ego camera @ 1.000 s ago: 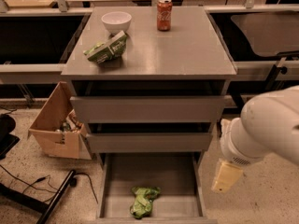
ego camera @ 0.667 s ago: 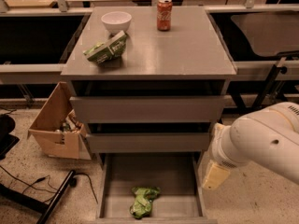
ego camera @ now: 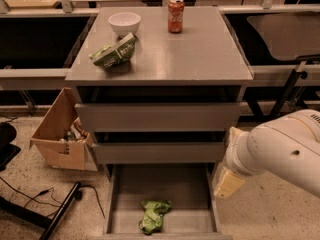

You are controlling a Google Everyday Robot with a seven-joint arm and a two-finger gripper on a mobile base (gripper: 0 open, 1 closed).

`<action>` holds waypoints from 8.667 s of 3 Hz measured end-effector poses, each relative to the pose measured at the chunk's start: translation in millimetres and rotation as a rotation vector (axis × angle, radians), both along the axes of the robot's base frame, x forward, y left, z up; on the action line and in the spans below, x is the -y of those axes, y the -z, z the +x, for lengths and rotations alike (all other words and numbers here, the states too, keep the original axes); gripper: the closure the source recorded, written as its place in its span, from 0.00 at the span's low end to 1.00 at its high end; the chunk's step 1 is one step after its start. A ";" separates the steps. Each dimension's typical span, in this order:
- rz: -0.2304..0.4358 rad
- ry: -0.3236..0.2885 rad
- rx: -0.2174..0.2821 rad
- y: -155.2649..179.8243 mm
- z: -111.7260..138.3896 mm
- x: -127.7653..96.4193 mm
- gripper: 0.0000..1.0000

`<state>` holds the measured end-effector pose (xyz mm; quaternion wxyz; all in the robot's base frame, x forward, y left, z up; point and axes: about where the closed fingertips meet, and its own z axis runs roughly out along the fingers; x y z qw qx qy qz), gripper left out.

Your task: Pick green rice chip bag from bottom drawer and place on counter

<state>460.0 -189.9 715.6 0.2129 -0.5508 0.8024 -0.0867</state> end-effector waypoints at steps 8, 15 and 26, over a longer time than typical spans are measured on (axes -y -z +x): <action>0.152 0.097 -0.393 376.3 93.1 -152.8 0.00; 0.385 0.464 -0.702 494.8 34.5 -258.2 0.13; 0.360 0.171 -0.411 -1.4 -13.2 2.6 1.00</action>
Offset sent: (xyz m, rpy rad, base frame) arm 0.0486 0.1178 -0.2401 0.1606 0.2530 -0.0436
